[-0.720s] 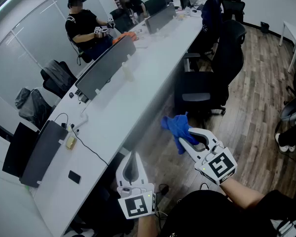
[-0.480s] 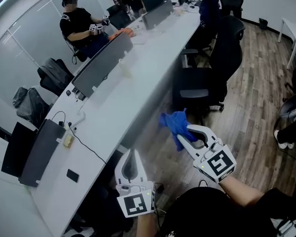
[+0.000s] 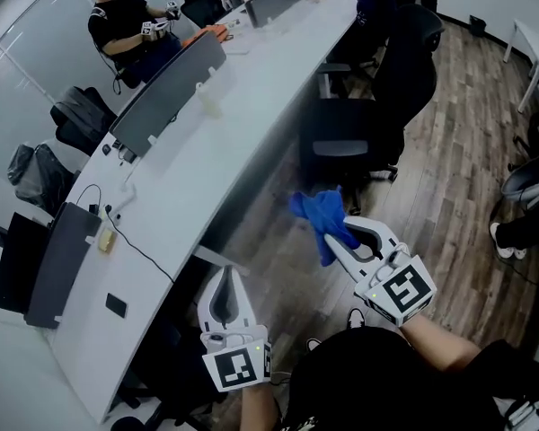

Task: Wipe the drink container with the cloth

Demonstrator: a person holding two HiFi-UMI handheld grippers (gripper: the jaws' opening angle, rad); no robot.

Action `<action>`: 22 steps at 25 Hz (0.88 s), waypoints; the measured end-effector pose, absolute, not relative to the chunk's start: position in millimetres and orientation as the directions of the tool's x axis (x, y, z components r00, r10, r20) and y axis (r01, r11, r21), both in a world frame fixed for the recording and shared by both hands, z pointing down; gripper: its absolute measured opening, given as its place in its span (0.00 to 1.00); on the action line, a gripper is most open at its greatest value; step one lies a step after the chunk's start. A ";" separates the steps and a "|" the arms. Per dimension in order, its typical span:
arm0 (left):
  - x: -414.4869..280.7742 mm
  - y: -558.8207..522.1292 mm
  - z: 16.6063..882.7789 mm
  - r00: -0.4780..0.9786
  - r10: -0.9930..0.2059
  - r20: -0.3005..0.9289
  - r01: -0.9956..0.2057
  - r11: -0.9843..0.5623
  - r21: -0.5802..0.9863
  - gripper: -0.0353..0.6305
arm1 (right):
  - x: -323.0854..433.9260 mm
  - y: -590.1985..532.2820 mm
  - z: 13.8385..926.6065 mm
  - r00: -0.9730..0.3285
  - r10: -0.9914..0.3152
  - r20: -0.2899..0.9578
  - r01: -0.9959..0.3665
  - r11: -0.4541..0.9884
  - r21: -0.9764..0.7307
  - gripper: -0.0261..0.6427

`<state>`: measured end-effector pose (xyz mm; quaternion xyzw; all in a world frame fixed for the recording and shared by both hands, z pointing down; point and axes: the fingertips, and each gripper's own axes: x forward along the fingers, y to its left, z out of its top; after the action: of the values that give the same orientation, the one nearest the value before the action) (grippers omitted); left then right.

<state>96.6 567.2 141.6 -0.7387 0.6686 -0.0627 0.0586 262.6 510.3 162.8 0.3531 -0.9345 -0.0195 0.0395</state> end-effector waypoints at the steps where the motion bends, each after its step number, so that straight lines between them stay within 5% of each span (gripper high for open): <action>1: 100.5 566.2 142.7 0.095 -0.995 0.018 -0.980 -0.097 -0.172 0.06 | 269.0 509.0 164.5 -0.745 -0.664 0.062 -0.661 0.748 0.059 0.14; 12: 129.7 573.8 177.4 0.031 -0.993 0.115 -0.991 -0.046 -0.129 0.06 | 302.6 494.9 184.1 -0.778 -0.623 0.076 -0.625 0.780 -0.003 0.14; 22: 102.7 535.7 173.2 0.003 -0.998 0.067 -0.993 -0.011 -0.119 0.06 | 300.2 468.2 193.5 -0.773 -0.627 0.099 -0.630 0.777 0.001 0.14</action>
<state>102.7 535.7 173.2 -0.7078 0.7030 -0.0659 0.0189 300.2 468.2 193.5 0.3338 -0.9413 0.0160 0.0471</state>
